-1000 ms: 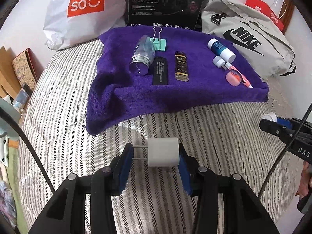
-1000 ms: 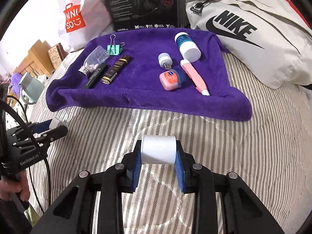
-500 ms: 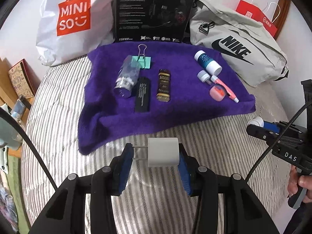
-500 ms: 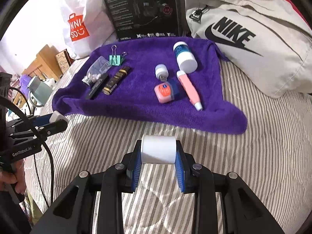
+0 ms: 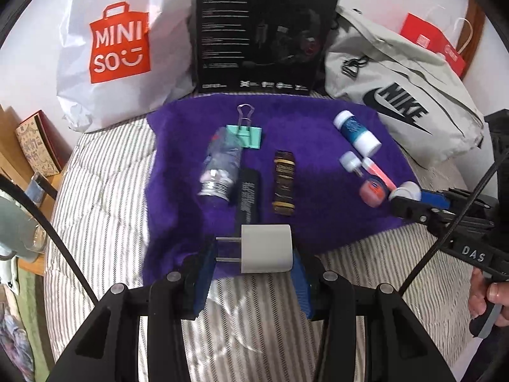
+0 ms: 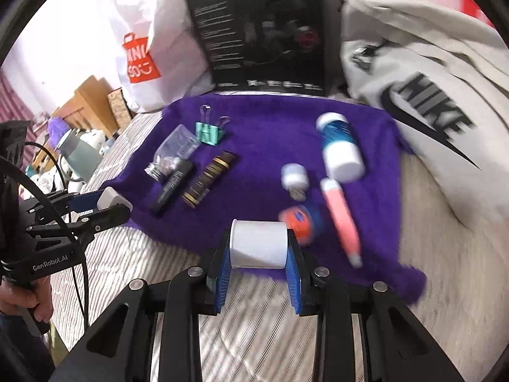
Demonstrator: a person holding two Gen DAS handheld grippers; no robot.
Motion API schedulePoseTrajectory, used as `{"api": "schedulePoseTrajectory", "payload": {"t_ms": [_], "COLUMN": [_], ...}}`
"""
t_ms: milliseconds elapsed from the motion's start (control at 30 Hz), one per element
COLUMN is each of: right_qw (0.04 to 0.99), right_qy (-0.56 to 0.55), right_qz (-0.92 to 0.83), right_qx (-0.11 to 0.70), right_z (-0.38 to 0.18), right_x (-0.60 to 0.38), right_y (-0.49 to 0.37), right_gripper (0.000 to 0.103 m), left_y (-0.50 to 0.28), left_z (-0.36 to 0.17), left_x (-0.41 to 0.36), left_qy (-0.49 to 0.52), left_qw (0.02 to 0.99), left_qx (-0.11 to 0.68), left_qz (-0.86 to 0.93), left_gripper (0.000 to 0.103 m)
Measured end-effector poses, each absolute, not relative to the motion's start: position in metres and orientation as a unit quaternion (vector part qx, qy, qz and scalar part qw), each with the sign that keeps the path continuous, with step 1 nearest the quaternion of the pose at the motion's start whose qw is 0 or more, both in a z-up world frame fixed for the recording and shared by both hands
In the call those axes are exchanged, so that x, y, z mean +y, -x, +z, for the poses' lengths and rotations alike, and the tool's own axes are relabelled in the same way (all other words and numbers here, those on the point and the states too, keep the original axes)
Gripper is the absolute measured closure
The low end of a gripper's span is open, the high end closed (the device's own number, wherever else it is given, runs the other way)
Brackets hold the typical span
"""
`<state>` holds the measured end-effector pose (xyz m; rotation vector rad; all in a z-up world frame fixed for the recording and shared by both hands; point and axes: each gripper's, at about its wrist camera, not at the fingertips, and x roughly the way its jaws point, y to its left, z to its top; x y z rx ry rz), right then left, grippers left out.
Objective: Organize rigid objects
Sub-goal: 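Carry the plug toward the towel with the left tool while the right tool releases the tape roll there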
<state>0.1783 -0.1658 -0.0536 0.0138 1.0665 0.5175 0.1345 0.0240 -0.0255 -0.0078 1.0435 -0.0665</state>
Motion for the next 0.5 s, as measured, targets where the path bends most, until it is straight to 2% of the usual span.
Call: {"api": "schedulePoseTrajectory", "payload": {"t_ms": [500], "right_qw": [0.804], "right_qy": [0.061], "right_qz": [0.254], "right_qx": [0.535], "right_z": [-0.095], "right_x": [-0.116], "right_y": [-0.202], "right_gripper": [0.072], "left_y": [-0.152], "left_z": [-0.036], "left_x": [0.051], "left_qy": [0.011], "left_qw": [0.864], "left_qx": [0.504], "left_qz": [-0.017], "left_gripper": [0.061]}}
